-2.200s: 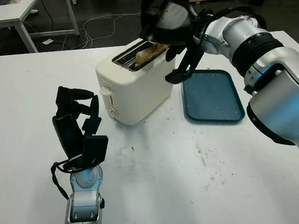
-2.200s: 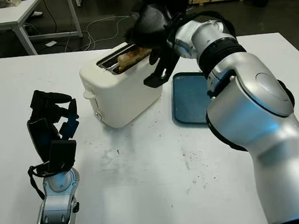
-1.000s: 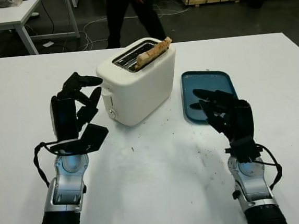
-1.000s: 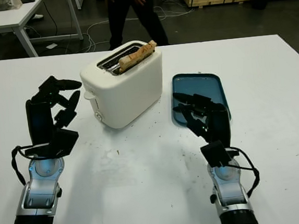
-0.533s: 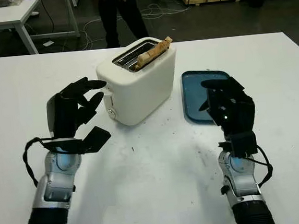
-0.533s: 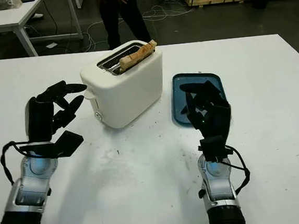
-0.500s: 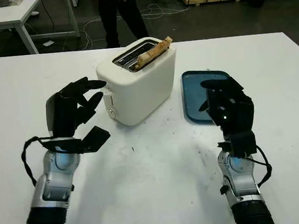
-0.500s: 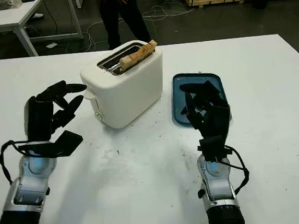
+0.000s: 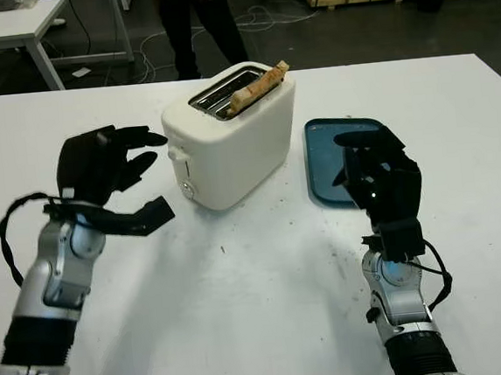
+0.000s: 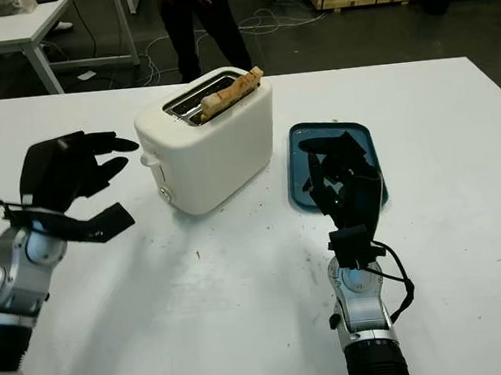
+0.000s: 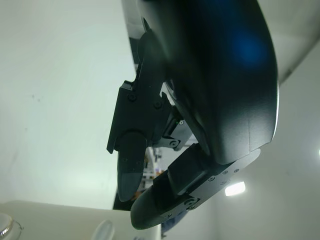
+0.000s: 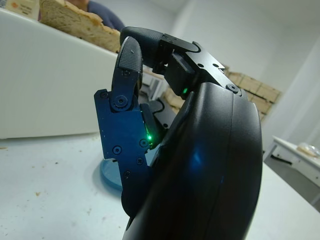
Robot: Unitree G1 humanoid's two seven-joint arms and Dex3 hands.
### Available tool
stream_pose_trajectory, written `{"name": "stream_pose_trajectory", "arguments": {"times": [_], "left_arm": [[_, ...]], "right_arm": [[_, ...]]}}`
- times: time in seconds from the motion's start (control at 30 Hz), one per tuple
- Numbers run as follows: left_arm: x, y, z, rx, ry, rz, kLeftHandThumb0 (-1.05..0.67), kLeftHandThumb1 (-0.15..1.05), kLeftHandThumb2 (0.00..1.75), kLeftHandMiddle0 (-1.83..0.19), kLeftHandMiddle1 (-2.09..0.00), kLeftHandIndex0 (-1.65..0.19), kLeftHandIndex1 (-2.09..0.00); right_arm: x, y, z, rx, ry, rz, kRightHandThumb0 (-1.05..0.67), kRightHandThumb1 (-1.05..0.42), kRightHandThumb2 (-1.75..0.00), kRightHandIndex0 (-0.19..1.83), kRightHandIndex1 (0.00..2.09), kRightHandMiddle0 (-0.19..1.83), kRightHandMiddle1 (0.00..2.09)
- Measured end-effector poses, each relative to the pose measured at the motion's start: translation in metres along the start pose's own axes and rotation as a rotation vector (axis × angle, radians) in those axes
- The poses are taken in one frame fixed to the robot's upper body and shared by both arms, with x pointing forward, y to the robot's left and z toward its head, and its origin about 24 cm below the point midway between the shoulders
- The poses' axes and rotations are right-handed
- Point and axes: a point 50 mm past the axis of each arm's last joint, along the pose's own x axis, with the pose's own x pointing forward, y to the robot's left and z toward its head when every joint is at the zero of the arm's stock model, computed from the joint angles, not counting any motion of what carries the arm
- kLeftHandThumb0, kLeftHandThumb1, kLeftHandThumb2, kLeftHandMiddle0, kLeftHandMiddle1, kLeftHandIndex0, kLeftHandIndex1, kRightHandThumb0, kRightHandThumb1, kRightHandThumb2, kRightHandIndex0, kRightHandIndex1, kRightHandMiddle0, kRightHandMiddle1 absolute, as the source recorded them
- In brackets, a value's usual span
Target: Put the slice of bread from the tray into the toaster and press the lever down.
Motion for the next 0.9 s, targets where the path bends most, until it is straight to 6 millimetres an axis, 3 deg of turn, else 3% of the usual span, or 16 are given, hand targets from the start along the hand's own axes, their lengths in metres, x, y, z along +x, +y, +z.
{"name": "stream_pose_trajectory", "arguments": {"times": [0.2, 0.9], "left_arm": [[0.010, 0.001, 0.001, 0.047, -0.031, -0.062, -0.27, 0.90, 0.07, -0.94, -1.38, -1.06, -0.10], [0.013, 0.003, 0.009, 0.061, -0.079, -0.078, -0.23, 0.92, 0.08, -0.94, -1.32, -1.10, -0.05]], "right_arm": [[-0.001, -0.002, 0.000, 0.014, -0.001, -0.005, -0.49, -0.92, -0.38, 0.85, 1.75, 0.70, 1.44], [-0.001, -0.002, 0.000, 0.022, 0.001, 0.001, -0.50, -0.92, -0.36, 0.86, 1.75, 0.70, 1.43]]}}
